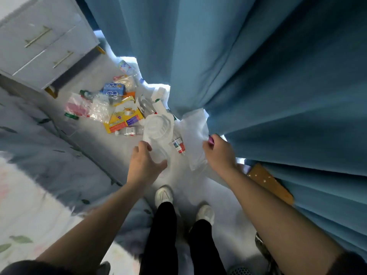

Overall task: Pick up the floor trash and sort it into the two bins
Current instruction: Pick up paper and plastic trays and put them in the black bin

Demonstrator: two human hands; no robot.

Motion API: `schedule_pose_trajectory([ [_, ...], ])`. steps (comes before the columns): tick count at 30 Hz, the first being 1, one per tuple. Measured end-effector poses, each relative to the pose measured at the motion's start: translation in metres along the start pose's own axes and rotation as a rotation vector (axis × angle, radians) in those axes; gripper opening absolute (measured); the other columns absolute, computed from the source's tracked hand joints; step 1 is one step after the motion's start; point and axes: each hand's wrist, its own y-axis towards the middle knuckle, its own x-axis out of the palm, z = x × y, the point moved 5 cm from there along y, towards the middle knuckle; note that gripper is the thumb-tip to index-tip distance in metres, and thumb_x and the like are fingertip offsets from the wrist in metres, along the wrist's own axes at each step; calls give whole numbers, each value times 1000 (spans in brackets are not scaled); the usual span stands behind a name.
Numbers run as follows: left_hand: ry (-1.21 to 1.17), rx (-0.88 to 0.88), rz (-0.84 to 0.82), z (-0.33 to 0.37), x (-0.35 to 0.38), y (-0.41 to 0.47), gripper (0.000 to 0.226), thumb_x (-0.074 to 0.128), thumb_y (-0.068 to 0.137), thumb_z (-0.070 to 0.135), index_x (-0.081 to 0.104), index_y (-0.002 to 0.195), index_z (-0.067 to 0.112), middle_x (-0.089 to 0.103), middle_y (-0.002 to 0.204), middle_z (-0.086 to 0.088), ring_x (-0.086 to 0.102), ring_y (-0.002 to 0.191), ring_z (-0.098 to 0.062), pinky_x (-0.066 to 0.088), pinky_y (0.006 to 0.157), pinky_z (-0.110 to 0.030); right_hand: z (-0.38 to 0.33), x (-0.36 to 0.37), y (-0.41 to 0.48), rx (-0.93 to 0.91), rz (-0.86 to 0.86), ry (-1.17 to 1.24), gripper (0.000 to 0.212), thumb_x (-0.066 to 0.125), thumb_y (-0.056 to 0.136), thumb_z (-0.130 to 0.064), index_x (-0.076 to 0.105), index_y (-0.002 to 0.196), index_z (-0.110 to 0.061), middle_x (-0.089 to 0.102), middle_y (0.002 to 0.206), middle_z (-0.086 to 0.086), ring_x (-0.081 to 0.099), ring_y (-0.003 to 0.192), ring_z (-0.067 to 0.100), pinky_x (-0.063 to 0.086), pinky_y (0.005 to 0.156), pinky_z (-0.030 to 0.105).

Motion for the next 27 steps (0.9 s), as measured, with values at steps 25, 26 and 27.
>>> schedule_pose_trajectory([
  [25,514,569,-408,173,322,-311,55,78,67,33,36,100,19,44,103,-1,49,95,-23,49,80,-37,469,-122,-276,592,307,506,32,51,91,-29,34,65,-24,45,62,-3,48,66,25,36,61,32],
  [26,538,578,-428,177,342,-327,54,77,68,33,36,100,19,44,102,0,49,94,-24,49,79,-38,495,-124,-291,636,324,532,30,51,91,-28,36,65,-22,46,62,-1,48,66,26,35,61,32],
  [27,558,586,-448,180,360,-340,53,77,68,33,36,100,19,44,102,0,49,95,-24,48,78,-38,519,-125,-305,677,336,549,28,51,90,-28,38,66,-20,49,63,2,49,67,27,36,61,33],
])
